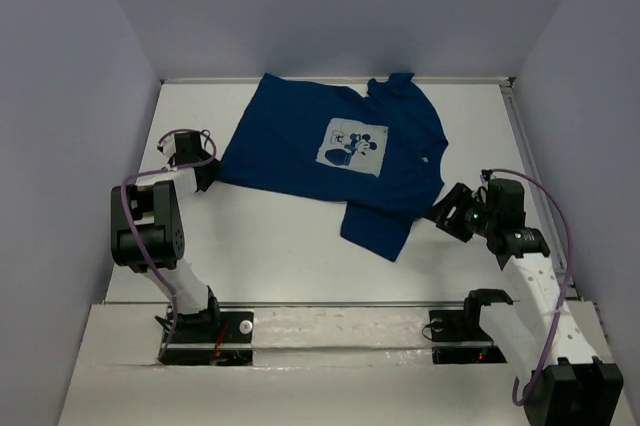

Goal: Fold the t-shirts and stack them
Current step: Flatten out the tshirt

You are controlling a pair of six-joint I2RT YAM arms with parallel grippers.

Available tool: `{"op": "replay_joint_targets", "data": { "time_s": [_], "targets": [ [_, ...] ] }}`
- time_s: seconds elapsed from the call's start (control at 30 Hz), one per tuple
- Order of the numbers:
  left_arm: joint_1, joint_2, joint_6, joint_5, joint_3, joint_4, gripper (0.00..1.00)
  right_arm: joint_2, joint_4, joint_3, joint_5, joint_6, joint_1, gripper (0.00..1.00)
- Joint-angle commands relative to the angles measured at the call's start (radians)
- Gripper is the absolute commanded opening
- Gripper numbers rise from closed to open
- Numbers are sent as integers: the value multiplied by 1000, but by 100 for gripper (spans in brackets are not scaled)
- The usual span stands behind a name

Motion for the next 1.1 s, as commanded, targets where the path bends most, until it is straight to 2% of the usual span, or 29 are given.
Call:
{"op": "replay_joint_targets", "data": {
  "time_s": [0.0,0.07,0.17,0.23,0.33,0.4,0.57,0.73,0.93,1.07],
  "targets": [
    [3,19,-19,-12,22,31,39,-48,-52,-35,13,21,1,63],
    [3,29,-25,-12,21,39,39,-53,-59,-40,4,22,1,63],
    [3,42,-34,-10,21,46,27,-12,-72,-40,-16,27,1,64],
    [3,40,-37,-9,21,46,15,19,-83,-40,-26,28,1,64],
    [3,24,-26,-14,19,39,4,51,-33,-92,-68,57,14,64],
    [3,9,-20,-21,18,30,0,79,1,-127,-84,99,52,62],
    [3,-23,0,-26,-7,33,0,136,87,-175,-32,160,141,56],
    [3,-56,9,-21,-42,37,0,208,159,-193,35,225,247,57],
    [3,-94,26,-3,-60,33,0,223,240,-207,106,324,311,58],
    [-8,-118,29,5,-66,31,0,290,257,-196,149,367,388,50]
  ]
}}
